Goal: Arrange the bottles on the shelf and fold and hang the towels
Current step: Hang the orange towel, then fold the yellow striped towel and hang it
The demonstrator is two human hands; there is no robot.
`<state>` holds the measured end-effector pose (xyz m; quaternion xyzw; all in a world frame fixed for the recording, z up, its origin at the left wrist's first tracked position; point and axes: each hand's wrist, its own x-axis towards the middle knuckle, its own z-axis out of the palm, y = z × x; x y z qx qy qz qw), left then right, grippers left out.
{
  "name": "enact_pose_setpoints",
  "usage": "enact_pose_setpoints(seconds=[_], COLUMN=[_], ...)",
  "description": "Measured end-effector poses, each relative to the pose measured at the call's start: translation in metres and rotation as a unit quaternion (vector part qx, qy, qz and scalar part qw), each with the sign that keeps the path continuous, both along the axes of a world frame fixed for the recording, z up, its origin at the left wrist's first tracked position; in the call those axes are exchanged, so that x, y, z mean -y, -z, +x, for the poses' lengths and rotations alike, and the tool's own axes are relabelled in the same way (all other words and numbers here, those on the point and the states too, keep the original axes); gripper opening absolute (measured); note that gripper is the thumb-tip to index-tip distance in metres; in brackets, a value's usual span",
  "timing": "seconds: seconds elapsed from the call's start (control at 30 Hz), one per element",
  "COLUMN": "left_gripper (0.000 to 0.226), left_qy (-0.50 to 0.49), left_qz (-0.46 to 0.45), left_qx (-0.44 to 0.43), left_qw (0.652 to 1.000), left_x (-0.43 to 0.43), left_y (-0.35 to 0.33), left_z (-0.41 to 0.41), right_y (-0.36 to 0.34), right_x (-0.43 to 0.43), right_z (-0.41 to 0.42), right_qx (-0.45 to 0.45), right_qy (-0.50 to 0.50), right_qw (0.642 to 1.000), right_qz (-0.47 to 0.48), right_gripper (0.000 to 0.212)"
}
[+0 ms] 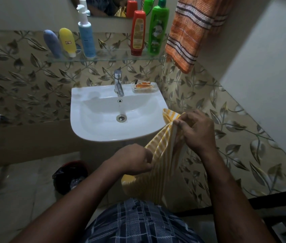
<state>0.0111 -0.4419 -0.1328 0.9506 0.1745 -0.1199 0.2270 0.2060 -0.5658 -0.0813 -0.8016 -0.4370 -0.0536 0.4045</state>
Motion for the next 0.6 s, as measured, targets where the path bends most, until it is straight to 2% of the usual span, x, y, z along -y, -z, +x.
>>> enact_pose_setpoints(seconds=[0.07, 0.13, 0.33, 0.47, 0.53, 0.6], left_gripper=[0.035, 0.032, 0.027, 0.029, 0.029, 0.030], left_qy=[0.003, -0.010, -0.113, -0.169, -0.173, -0.168], left_qz=[0.089, 0.129, 0.171, 0.161, 0.116, 0.035], left_qx=[-0.080, -0.126, -0.097, -0.108, -0.053, 0.075], left_qw=[0.993, 0.984, 0.974, 0.966, 0.977, 0.982], left_x=[-0.001, -0.002, -0.003, -0.005, -0.007, -0.005], left_y=[0.010, 0.018, 0.010, -0.003, -0.006, -0.010], left_z=[-0.006, -0.011, -0.006, -0.006, -0.005, 0.002], right_y=[-0.001, -0.002, 0.004, 0.004, 0.003, 0.001], right_x=[0.002, 0.004, 0.004, 0.006, 0.007, 0.007], right_z=[0.007, 0.014, 0.009, 0.009, 0.011, 0.011], right_qx=[0.018, 0.016, 0.017, 0.013, 0.002, -0.009], right_qy=[0.046, 0.073, 0.057, 0.049, 0.041, 0.010], right_qw=[0.999, 0.997, 0.998, 0.998, 0.998, 1.000], right_qz=[0.017, 0.022, 0.023, 0.033, 0.039, 0.024], right_gripper=[0.012, 0.014, 0.011, 0.010, 0.010, 0.010])
